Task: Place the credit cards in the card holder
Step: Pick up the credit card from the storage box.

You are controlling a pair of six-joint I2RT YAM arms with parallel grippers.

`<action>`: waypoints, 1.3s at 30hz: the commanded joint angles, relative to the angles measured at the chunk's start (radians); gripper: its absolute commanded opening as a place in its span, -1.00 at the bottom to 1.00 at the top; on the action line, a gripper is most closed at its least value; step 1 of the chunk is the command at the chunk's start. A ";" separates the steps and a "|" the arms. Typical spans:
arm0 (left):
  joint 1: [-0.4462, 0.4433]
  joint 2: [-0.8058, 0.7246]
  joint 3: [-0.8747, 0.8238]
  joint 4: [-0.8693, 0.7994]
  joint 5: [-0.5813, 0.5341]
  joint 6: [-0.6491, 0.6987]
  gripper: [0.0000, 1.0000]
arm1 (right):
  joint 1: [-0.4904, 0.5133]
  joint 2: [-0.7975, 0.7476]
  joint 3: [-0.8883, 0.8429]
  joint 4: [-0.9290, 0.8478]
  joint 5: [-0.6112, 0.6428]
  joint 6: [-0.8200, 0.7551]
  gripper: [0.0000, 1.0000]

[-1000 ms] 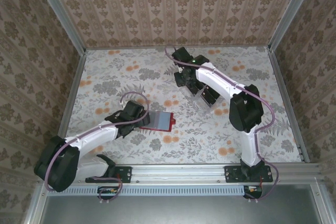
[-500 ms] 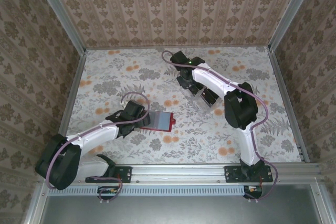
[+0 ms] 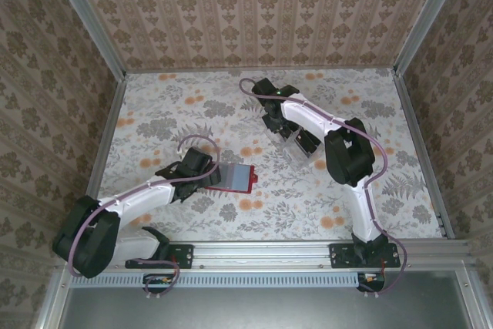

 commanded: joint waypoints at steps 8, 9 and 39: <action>0.005 0.026 0.028 0.023 0.011 0.016 1.00 | -0.010 -0.026 -0.029 -0.019 -0.037 -0.004 -0.52; 0.005 0.028 0.028 0.025 0.013 0.017 1.00 | -0.010 -0.028 -0.029 -0.020 -0.039 -0.004 -0.53; 0.005 0.037 0.024 0.035 0.023 0.018 1.00 | -0.023 -0.070 -0.045 -0.026 -0.117 0.015 -0.68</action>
